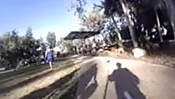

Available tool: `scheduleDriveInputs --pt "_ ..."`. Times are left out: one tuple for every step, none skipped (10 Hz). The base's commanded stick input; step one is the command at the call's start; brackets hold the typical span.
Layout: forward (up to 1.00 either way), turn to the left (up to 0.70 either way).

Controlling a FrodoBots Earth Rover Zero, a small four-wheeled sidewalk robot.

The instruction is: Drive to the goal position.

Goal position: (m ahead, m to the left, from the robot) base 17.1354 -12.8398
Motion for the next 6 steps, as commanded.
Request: scheduleDriveInputs --pt "0.99 0.00" --pt "0.99 0.00" --pt "0.99 0.00" --pt "0.99 0.00" --pt "0.98 0.00" --pt "0.99 -0.12"
